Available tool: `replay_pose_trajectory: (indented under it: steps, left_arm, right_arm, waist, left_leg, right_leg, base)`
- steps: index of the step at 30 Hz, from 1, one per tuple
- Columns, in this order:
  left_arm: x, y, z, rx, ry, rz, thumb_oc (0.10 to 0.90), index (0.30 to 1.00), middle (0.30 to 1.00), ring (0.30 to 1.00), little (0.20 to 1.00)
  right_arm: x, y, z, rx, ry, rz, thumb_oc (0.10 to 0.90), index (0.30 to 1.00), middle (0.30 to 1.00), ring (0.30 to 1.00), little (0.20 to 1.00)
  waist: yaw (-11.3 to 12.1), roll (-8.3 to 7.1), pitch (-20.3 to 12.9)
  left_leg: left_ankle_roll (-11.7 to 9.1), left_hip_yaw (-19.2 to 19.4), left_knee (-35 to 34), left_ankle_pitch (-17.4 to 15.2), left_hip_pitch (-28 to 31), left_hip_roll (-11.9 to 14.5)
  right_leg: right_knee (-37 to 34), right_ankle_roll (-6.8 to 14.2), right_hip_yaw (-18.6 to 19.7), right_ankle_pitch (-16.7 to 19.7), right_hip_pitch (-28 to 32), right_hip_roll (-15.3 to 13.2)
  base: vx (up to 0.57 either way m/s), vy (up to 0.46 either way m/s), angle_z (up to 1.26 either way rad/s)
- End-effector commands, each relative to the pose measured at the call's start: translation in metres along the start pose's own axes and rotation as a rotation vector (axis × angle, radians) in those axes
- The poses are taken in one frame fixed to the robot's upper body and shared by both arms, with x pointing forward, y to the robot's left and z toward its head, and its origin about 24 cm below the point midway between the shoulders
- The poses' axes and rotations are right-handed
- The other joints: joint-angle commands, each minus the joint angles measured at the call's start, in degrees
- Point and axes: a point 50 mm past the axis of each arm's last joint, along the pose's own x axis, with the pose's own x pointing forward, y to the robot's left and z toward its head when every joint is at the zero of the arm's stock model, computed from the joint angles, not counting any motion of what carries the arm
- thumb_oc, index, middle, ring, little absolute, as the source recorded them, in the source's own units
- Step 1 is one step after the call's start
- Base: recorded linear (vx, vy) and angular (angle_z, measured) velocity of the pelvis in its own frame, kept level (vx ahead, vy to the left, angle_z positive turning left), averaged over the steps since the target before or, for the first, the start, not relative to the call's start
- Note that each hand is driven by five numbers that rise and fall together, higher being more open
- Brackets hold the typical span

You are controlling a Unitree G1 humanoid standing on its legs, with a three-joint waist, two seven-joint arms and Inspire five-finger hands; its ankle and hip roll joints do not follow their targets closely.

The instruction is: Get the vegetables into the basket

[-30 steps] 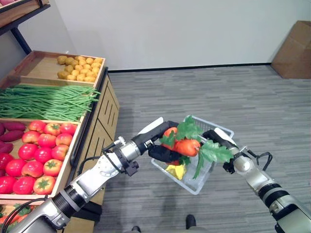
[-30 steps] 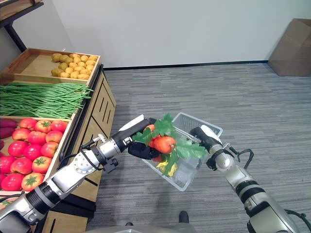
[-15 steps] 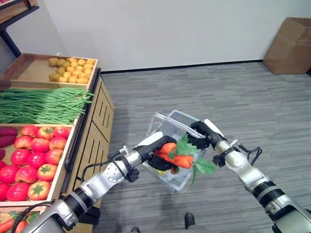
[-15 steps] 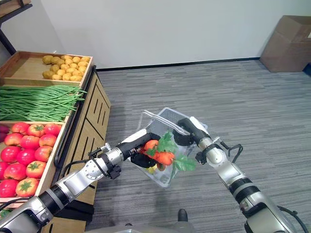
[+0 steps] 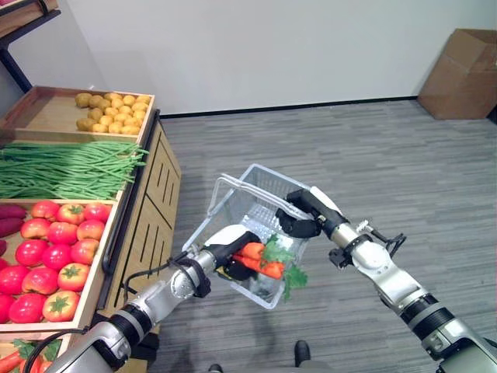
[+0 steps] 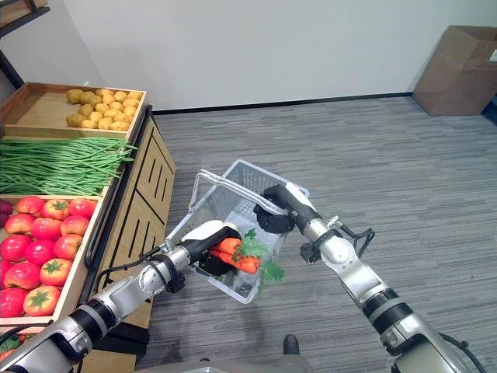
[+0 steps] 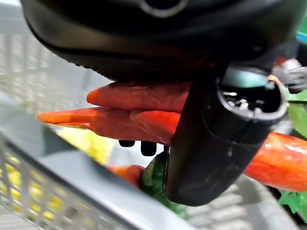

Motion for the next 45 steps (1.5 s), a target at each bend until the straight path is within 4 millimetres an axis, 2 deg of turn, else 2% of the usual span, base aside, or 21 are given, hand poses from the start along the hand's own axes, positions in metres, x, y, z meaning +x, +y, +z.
replay_pose_trajectory:
  steps: [1, 2, 3, 4, 5, 6, 12, 22, 29, 31, 32, 39, 41, 44, 45]
  left_arm:
    - [0.012, 0.045, 0.000, 0.115, 0.000, 0.222, 0.524, 0.473, 0.473, 0.473, 0.473]
    - [0.011, 0.044, -0.007, 0.138, 0.034, 0.230, 0.627, 0.618, 0.618, 0.618, 0.618]
    - [0.011, 0.044, -0.011, 0.146, 0.062, 0.240, 0.682, 0.695, 0.695, 0.695, 0.695]
    - [0.010, 0.042, -0.016, 0.152, 0.092, 0.242, 0.790, 0.846, 0.846, 0.846, 0.846]
    - [0.010, 0.042, -0.016, 0.152, 0.092, 0.242, 0.790, 0.846, 0.846, 0.846, 0.846]
    - [0.009, 0.041, -0.020, 0.177, 0.120, 0.252, 0.900, 1.000, 1.000, 1.000, 1.000]
    - [0.006, 0.037, -0.028, 0.200, 0.183, 0.264, 0.900, 1.000, 1.000, 1.000, 1.000]
    - [0.007, 0.035, -0.019, 0.190, 0.135, 0.257, 0.900, 1.000, 1.000, 1.000, 1.000]
    - [0.008, 0.041, 0.018, 0.118, -0.071, 0.234, 0.900, 1.000, 1.000, 1.000, 1.000]
    - [0.008, 0.041, 0.018, 0.118, -0.071, 0.234, 0.900, 1.000, 1.000, 1.000, 1.000]
    - [0.005, 0.042, 0.031, 0.096, -0.148, 0.214, 0.900, 1.000, 1.000, 1.000, 1.000]
    - [-0.009, 0.047, 0.046, -0.008, -0.250, 0.192, 0.900, 1.000, 1.000, 1.000, 1.000]
    - [-0.018, 0.051, 0.053, -0.082, -0.300, 0.179, 0.900, 1.000, 1.000, 1.000, 1.000]
    - [-0.026, 0.053, 0.054, -0.163, -0.319, 0.175, 0.900, 1.000, 1.000, 1.000, 1.000]
    - [-0.034, 0.058, 0.055, -0.228, -0.337, 0.185, 0.900, 1.000, 1.000, 1.000, 1.000]
  right_arm:
    - [0.009, -0.031, 0.090, 0.077, -0.476, -0.125, 0.400, 0.300, 0.300, 0.300, 0.300]
    - [0.008, -0.029, 0.090, 0.085, -0.482, -0.120, 0.400, 0.300, 0.300, 0.300, 0.300]
    - [0.008, -0.029, 0.091, 0.087, -0.487, -0.119, 0.400, 0.300, 0.300, 0.300, 0.300]
    - [0.007, -0.028, 0.093, 0.090, -0.494, -0.117, 0.400, 0.300, 0.300, 0.300, 0.300]
    - [0.007, -0.028, 0.093, 0.090, -0.494, -0.117, 0.400, 0.300, 0.300, 0.300, 0.300]
    - [0.005, -0.027, 0.093, 0.092, -0.496, -0.113, 0.400, 0.300, 0.300, 0.300, 0.300]
    - [0.004, -0.027, 0.090, 0.102, -0.482, -0.121, 0.400, 0.300, 0.300, 0.300, 0.300]
    - [0.006, -0.027, 0.076, 0.117, -0.417, -0.160, 0.400, 0.300, 0.300, 0.300, 0.300]
    - [0.007, -0.034, 0.045, 0.110, -0.279, -0.251, 0.400, 0.300, 0.300, 0.300, 0.300]
    - [0.007, -0.034, 0.045, 0.110, -0.279, -0.251, 0.400, 0.300, 0.300, 0.300, 0.300]
    - [0.007, -0.037, 0.034, 0.095, -0.224, -0.279, 0.400, 0.300, 0.300, 0.300, 0.300]
    - [0.000, -0.044, 0.008, 0.068, -0.105, -0.346, 0.400, 0.300, 0.300, 0.300, 0.300]
    - [-0.005, -0.048, -0.007, 0.058, -0.039, -0.380, 0.400, 0.300, 0.300, 0.300, 0.300]
    - [-0.010, -0.050, -0.016, 0.050, 0.003, -0.401, 0.400, 0.300, 0.300, 0.300, 0.300]
    - [-0.015, -0.052, -0.027, 0.052, 0.051, -0.417, 0.400, 0.300, 0.300, 0.300, 0.300]
  waist:
    - [0.2, -2.01, -4.1]
    - [0.2, -2.06, -4.0]
    - [0.2, -2.09, -4.0]
    - [0.2, -2.12, -4.0]
    - [0.2, -2.09, -4.0]
    - [0.3, -2.14, -4.1]
    - [0.4, -2.36, -4.1]
    - [0.5, -2.31, -4.2]
    - [0.9, -2.18, -4.3]
    - [0.9, -2.19, -4.3]
    - [1.2, -2.05, -4.4]
    - [1.7, -2.03, -4.5]
    - [2.0, -1.96, -4.5]
    - [2.1, -1.98, -4.4]
    - [2.4, -1.97, -4.4]
  left_leg:
    - [-1.1, -0.2, 0.1, -0.4, -2.4, 0.5]
    - [-1.1, -0.1, 0.1, -0.4, -2.4, 0.5]
    - [-1.1, -0.1, 0.1, -0.3, -2.4, 0.6]
    - [-1.1, -0.1, 0.1, -0.3, -2.4, 0.6]
    - [-1.1, -0.1, 0.1, -0.3, -2.4, 0.6]
    - [-1.1, -0.1, 0.1, -0.3, -2.4, 0.6]
    - [-1.2, 0.0, 0.1, -0.2, -2.6, 0.8]
    - [-1.2, -0.2, 0.1, -0.2, -2.7, 0.8]
    - [-0.9, -0.9, 0.1, -0.3, -2.9, 0.7]
    - [-0.9, -0.9, 0.1, -0.3, -2.9, 0.7]
    - [-0.8, -1.0, 0.1, -0.3, -2.9, 0.5]
    - [-0.6, -1.7, 0.1, -0.3, -3.1, 0.3]
    - [-0.6, -2.0, 0.1, -0.3, -3.2, 0.2]
    - [-0.5, -2.1, 0.1, -0.3, -3.2, 0.1]
    - [-0.5, -2.3, 0.1, -0.2, -3.2, 0.1]
  right_leg:
    - [0.0, 2.6, -2.4, -3.5, 3.1, -2.1]
    - [0.0, 2.6, -2.5, -3.5, 3.1, -2.1]
    - [0.0, 2.6, -2.5, -3.4, 3.0, -2.1]
    - [0.0, 2.6, -2.5, -3.4, 3.0, -2.1]
    - [0.0, 2.6, -2.5, -3.4, 3.0, -2.1]
    - [0.0, 2.5, -2.4, -3.4, 3.0, -2.1]
    - [0.0, 2.5, -2.7, -3.4, 3.0, -2.0]
    - [0.0, 2.4, -3.0, -3.4, 3.1, -2.1]
    - [0.0, 2.5, -3.4, -3.5, 3.4, -2.3]
    - [0.0, 2.5, -3.4, -3.5, 3.4, -2.3]
    - [0.0, 2.5, -3.5, -3.5, 3.5, -2.4]
    - [0.0, 2.5, -3.9, -3.5, 3.6, -2.5]
    - [0.0, 2.5, -4.1, -3.5, 3.6, -2.5]
    - [0.0, 2.5, -4.1, -3.4, 3.6, -2.5]
    - [0.0, 2.5, -4.3, -3.3, 3.7, -2.5]
  base:
    - [0.00, -0.004, -0.05]
    - [-0.01, -0.003, -0.03]
    - [0.00, 0.000, 0.00]
    - [0.00, 0.000, 0.00]
    - [0.00, 0.000, 0.00]
    - [0.00, 0.000, 0.00]
    - [0.00, 0.000, 0.00]
    - [0.00, 0.000, 0.00]
    - [0.00, 0.000, 0.00]
    - [0.00, 0.000, 0.00]
    - [0.00, 0.000, 0.00]
    - [0.00, 0.000, 0.02]
    - [0.00, -0.002, 0.05]
    - [-0.01, -0.001, 0.04]
    - [-0.01, 0.000, 0.03]
